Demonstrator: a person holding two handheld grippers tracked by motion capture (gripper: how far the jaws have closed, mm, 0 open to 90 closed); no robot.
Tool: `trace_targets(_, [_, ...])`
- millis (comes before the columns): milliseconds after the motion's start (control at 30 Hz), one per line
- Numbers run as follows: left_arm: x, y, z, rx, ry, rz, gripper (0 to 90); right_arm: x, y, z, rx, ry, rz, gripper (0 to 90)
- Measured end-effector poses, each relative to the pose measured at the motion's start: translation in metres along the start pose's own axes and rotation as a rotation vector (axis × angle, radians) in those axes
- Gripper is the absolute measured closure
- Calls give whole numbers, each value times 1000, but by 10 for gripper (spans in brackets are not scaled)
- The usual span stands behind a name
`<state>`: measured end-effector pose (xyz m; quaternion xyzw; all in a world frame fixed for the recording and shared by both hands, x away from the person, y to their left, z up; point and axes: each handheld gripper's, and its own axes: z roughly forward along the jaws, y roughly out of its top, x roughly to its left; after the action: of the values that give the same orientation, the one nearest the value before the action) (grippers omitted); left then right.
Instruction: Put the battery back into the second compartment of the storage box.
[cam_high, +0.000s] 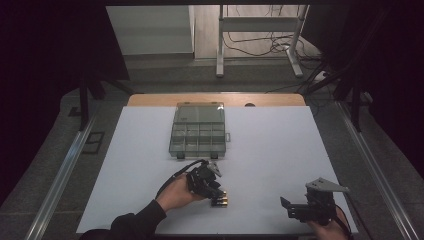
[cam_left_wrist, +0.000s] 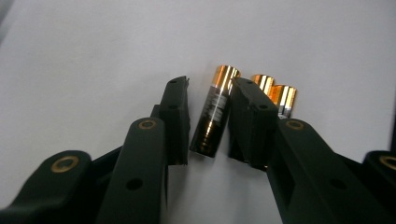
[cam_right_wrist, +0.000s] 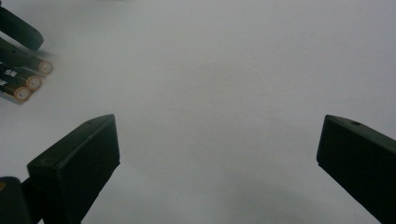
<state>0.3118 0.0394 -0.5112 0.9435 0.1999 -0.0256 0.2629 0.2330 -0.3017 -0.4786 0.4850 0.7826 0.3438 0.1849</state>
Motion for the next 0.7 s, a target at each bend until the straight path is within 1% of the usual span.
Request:
trace_targets(67, [0, 0, 2, 4, 4, -3, 700, 0, 0, 0, 1, 0, 1, 0])
trace_targets(100, [2, 0, 4, 2, 18, 5, 731, 0, 0, 0, 3, 0, 0, 0])
trace_targets(133, [3, 0, 3, 8, 17, 1, 762, 0, 0, 0, 4, 0, 1, 0])
trace_targets(167, [3, 1, 3, 9, 15, -3, 768, 0, 0, 0, 4, 0, 1, 0])
trace_targets(233, [2, 2, 3, 15, 25, -16, 772, 0, 0, 0, 5, 0, 2, 0])
trace_targets(333, [0, 3, 2, 19, 56, -12, 774, 0, 0, 0, 5, 0, 3, 0])
trace_targets(533, [5, 6, -10, -18, 57, -31, 774, -1, 0, 0, 4, 0, 3, 0])
trace_targets(567, [6, 6, -11, -27, 63, -40, 773, -1, 0, 0, 3, 0, 3, 0])
trace_targets(700, [8, 8, -19, -40, 77, -44, 773, -1, 0, 0, 0, 2, 5, 0])
